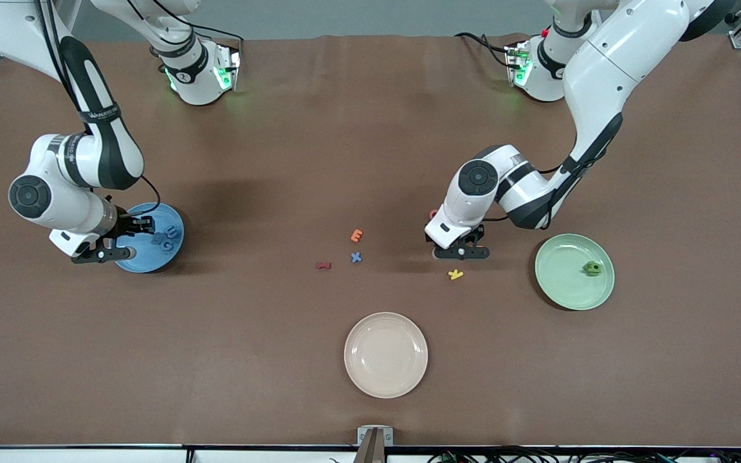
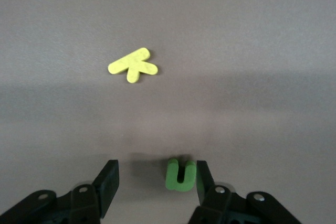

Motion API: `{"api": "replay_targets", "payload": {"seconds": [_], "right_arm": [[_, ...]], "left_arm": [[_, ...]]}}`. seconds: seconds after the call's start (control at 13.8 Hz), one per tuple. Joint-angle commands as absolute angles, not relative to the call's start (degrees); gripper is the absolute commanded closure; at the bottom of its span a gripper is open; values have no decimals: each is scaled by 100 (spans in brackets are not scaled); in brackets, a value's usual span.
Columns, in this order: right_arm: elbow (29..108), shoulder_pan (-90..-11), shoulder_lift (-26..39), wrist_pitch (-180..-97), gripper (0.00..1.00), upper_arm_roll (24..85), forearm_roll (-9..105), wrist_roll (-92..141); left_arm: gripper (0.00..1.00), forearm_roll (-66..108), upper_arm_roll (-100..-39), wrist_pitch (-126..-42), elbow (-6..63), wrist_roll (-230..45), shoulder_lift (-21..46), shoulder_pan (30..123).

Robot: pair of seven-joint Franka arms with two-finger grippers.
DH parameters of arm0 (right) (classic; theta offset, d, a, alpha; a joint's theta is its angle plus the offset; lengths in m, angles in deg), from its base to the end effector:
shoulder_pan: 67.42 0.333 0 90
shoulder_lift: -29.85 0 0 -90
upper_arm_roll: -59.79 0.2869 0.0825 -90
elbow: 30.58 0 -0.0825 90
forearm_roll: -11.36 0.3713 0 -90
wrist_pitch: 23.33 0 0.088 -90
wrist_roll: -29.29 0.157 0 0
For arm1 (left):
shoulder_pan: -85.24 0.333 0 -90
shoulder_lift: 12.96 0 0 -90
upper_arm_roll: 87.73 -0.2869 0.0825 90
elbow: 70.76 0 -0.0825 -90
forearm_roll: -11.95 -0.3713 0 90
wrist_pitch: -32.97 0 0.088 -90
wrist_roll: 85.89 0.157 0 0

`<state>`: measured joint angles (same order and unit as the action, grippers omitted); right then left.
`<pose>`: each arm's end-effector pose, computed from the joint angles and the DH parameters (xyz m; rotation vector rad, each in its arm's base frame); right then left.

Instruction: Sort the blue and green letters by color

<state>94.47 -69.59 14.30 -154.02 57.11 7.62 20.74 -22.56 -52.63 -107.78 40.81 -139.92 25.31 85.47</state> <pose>0.5134 -0.0486 0.1832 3.0867 0.1731 -0.2767 0.4889 -0.3364 0.1242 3.1308 -0.0567 0.0390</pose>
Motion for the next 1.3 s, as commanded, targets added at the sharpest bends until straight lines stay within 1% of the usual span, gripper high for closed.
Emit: {"api": "replay_targets", "payload": {"seconds": [0.0,0.14,0.36,0.51,0.58,0.65,0.8,0.94,1.01,1.08,1.16,1.23], "right_arm": [[9589,-6998,1614,-15385,0,5856,749,2182],[9528,-6788,1666,-15158,0,5961,1037,2654],[9441,-6077,1711,-15113,0,5979,1206,3909],[9239,-5471,1658,-15121,0,5979,1215,5007],[9107,-5137,1632,-15139,0,5979,1276,5534],[8975,-4847,1553,-15165,0,5970,1433,5888],[8616,-4293,1369,-15192,0,5970,1802,6538],[8133,-3835,992,-15183,0,5962,1839,7346],[7861,-3589,755,-15200,0,5962,1830,7724],[7649,-3378,544,-15218,0,5953,1769,7998],[7369,-3167,280,-15253,0,5953,1760,8323],[7113,-3052,43,-15297,0,5944,1751,8604]], "left_arm": [[37,-2391,-5249,-10879,4086,-14039,2597,8551],[38,-2391,-5249,-10888,4078,-14056,2623,8490],[39,-2391,-5249,-10888,4069,-14056,2667,8454],[43,-2391,-5249,-10915,4077,-14048,2668,8454],[48,-2391,-5249,-10915,4077,-14047,2676,8463],[51,-2391,-5257,-10915,4069,-14047,2685,8463],[61,-2391,-5266,-10915,4060,-14030,2694,8480],[78,-2391,-5266,-10915,4060,-14030,2685,8507],[84,-2399,-5266,-10915,4077,-14004,2685,8516],[87,-2399,-5266,-10915,4086,-13969,2685,8524],[95,-2399,-5266,-10906,4104,-13942,2642,8577],[97,-2399,-5266,-10854,4112,-13907,2563,8621]]}}
